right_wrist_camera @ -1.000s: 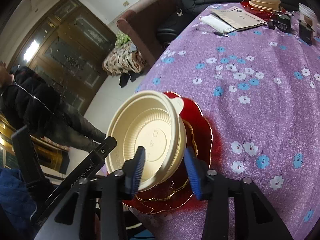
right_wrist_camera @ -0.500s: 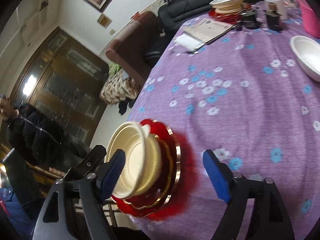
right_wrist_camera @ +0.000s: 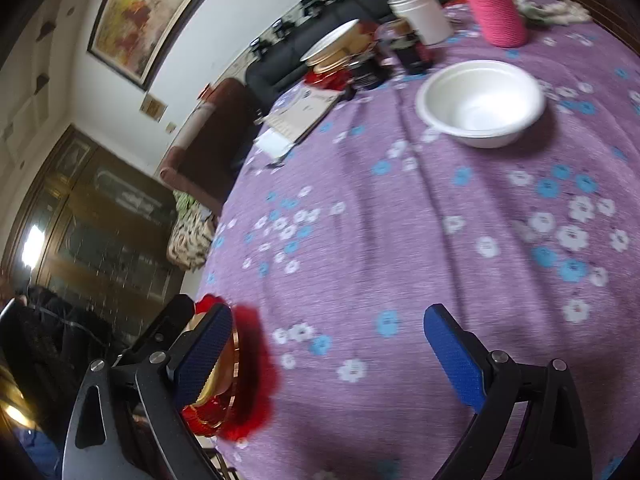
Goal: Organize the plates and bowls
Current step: 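Move the left tool to the small white foam bowl and grasp its rim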
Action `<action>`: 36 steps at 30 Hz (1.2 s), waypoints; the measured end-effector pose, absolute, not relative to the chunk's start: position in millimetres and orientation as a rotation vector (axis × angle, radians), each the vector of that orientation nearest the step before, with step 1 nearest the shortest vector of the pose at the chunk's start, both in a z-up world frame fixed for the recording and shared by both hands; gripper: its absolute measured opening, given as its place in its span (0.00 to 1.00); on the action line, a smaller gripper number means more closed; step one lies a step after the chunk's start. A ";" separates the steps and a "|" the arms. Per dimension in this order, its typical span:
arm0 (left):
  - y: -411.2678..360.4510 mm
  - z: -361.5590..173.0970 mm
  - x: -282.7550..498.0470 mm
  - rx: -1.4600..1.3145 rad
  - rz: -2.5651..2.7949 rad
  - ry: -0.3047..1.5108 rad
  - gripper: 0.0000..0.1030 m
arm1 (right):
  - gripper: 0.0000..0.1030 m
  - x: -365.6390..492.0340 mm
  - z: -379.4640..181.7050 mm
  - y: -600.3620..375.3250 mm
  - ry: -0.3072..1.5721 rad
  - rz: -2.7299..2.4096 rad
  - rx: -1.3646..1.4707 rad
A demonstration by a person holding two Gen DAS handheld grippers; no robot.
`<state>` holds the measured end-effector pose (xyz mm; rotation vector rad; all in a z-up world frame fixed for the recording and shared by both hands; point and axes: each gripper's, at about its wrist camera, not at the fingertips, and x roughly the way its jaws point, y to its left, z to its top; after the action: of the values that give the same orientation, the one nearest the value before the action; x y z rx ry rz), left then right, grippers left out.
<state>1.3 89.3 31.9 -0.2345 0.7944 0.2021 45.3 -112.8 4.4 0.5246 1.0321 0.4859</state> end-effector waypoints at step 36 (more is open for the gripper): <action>-11.4 -14.9 150.9 -0.177 0.031 0.880 0.72 | 0.89 141.3 -25.6 -245.4 0.947 0.262 0.839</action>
<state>150.9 -11.4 -14.9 -0.1771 0.8797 0.0312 141.3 -245.4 -25.6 0.8391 0.9472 0.2617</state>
